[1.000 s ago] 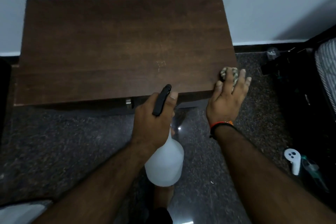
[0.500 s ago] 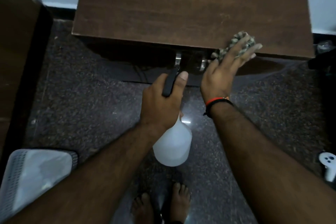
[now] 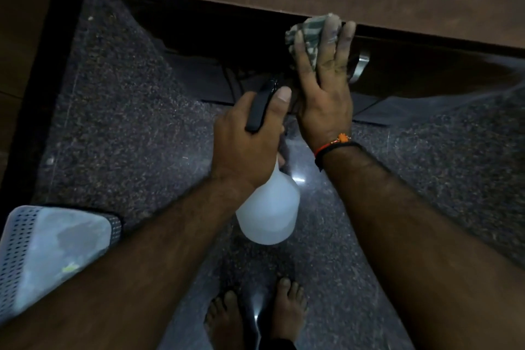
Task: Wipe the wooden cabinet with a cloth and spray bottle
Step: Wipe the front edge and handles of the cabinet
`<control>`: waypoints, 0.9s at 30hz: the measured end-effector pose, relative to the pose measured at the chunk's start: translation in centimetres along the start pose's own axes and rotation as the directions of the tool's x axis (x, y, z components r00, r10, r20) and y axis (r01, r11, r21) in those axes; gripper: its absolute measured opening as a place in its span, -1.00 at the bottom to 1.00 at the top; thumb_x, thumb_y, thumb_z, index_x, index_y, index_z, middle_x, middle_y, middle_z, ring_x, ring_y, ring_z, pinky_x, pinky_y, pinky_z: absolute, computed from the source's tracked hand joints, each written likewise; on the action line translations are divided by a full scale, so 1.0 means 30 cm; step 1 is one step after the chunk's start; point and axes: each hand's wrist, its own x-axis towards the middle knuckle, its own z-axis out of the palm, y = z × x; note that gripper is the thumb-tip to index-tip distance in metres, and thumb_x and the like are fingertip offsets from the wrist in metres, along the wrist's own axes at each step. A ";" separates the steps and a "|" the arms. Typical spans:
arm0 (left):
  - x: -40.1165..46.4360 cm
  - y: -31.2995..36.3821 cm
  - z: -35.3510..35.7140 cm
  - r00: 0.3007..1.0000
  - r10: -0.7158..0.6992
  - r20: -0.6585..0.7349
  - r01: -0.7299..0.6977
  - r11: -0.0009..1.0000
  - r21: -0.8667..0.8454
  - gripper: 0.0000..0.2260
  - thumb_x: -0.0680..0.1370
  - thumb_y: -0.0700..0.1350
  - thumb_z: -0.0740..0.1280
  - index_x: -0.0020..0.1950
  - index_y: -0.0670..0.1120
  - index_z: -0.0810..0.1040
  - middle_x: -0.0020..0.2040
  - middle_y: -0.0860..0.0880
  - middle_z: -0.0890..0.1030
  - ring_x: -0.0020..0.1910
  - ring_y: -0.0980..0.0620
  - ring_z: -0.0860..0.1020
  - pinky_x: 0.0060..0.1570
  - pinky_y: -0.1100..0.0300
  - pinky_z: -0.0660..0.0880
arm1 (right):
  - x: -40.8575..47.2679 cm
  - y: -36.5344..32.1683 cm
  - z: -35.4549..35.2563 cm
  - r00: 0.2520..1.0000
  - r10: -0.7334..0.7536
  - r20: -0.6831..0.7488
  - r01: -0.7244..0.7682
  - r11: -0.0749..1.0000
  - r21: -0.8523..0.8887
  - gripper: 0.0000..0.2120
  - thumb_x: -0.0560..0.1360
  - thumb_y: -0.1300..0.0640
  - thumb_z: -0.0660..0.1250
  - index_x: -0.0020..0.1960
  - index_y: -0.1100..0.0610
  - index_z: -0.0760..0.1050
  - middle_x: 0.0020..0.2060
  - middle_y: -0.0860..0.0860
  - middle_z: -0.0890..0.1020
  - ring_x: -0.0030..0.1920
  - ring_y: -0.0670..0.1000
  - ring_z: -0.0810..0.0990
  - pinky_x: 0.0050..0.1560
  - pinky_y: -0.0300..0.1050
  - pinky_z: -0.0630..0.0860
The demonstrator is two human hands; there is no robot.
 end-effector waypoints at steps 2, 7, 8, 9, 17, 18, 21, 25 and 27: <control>0.002 -0.016 0.020 1.000 0.007 -0.001 -0.007 1.000 -0.004 -0.46 0.53 0.34 0.21 -0.09 -0.16 0.59 -0.26 -0.11 0.69 -0.41 -0.11 0.66 -0.29 -0.18 0.63 | -0.036 0.014 0.023 0.998 -0.012 0.067 0.012 1.000 0.007 -0.18 0.44 0.58 0.21 0.58 0.03 0.16 0.56 0.23 0.19 0.57 0.04 -0.23 0.14 -0.11 0.58; 0.016 -0.059 0.055 1.000 0.012 0.015 -0.011 0.999 -0.041 -0.49 0.52 0.33 0.24 -0.09 -0.13 0.58 -0.25 -0.13 0.68 -0.39 -0.15 0.66 -0.28 -0.21 0.63 | -0.072 -0.016 0.085 0.992 0.124 0.021 -0.125 0.990 0.060 -0.16 0.39 0.59 0.25 0.57 0.10 0.19 0.56 0.31 0.15 0.56 0.11 -0.13 0.24 -0.39 0.35; 0.017 -0.066 0.059 1.000 0.014 0.020 -0.013 0.999 -0.040 -0.53 0.52 0.32 0.24 -0.12 -0.09 0.58 -0.27 -0.09 0.68 -0.40 -0.09 0.66 -0.27 -0.20 0.64 | -0.072 -0.028 0.098 0.984 0.175 -0.007 -0.174 0.979 0.103 -0.18 0.38 0.60 0.26 0.56 0.16 0.20 0.54 0.36 0.14 0.55 0.13 -0.12 0.27 -0.57 0.16; 0.018 -0.072 0.062 1.000 0.022 0.021 -0.022 0.999 -0.031 -0.58 0.53 0.32 0.24 -0.15 -0.02 0.57 -0.30 -0.05 0.68 -0.42 -0.03 0.66 -0.27 -0.16 0.65 | -0.070 -0.044 0.114 0.972 0.231 -0.027 -0.224 0.961 0.162 -0.18 0.37 0.61 0.26 0.56 0.20 0.18 0.53 0.40 0.11 0.54 0.16 -0.10 0.23 -0.68 0.05; 0.034 -0.129 0.020 1.000 0.002 -0.012 -0.002 1.000 -0.030 -0.55 0.51 0.34 0.24 -0.13 -0.04 0.59 -0.29 -0.06 0.68 -0.36 -0.09 0.67 -0.17 -0.16 0.66 | -0.055 -0.166 0.121 0.842 0.534 -0.075 -0.432 0.751 0.500 -0.38 0.55 0.44 0.19 0.57 0.33 0.08 0.58 0.32 0.00 0.56 0.19 0.22 -0.08 -0.62 0.38; 0.035 -0.134 0.012 1.000 0.006 -0.017 -0.006 0.999 -0.037 -0.50 0.51 0.34 0.24 -0.11 -0.11 0.59 -0.28 -0.11 0.68 -0.36 -0.15 0.66 -0.19 -0.20 0.65 | -0.064 -0.167 0.116 0.821 0.568 -0.060 -0.468 0.730 0.498 -0.38 0.57 0.37 0.23 0.58 0.29 0.10 0.59 0.27 0.09 0.54 0.15 0.28 -0.09 -0.60 0.40; 0.036 -0.138 0.000 1.000 0.017 -0.008 -0.017 0.999 -0.040 -0.42 0.52 0.34 0.24 -0.04 -0.21 0.60 -0.23 -0.20 0.67 -0.36 -0.26 0.63 -0.24 -0.22 0.63 | -0.071 -0.177 0.114 0.705 0.707 0.043 -0.625 0.592 0.509 -0.35 0.59 0.13 0.35 0.59 0.16 0.14 0.52 0.15 0.34 0.47 0.12 0.39 0.28 -0.19 0.49; 0.038 -0.122 -0.016 1.000 -0.004 -0.006 0.004 1.000 -0.025 -0.46 0.50 0.35 0.24 -0.06 -0.15 0.60 -0.24 -0.10 0.69 -0.36 -0.17 0.66 -0.21 -0.22 0.65 | -0.021 -0.175 0.113 0.557 0.811 0.177 -0.780 0.438 0.448 -0.33 0.55 -0.01 0.41 0.56 0.12 0.24 0.40 0.15 0.49 0.38 0.13 0.49 0.26 -0.20 0.40; 0.043 -0.122 -0.023 1.000 -0.004 -0.006 0.004 1.000 -0.009 -0.49 0.50 0.35 0.23 -0.05 -0.10 0.60 -0.24 -0.06 0.69 -0.36 -0.09 0.67 -0.20 -0.20 0.66 | 0.001 -0.162 0.112 0.528 0.823 0.207 -0.808 0.413 0.420 -0.36 0.53 -0.04 0.42 0.51 0.17 0.32 0.34 0.17 0.56 0.34 0.15 0.53 0.26 -0.11 0.46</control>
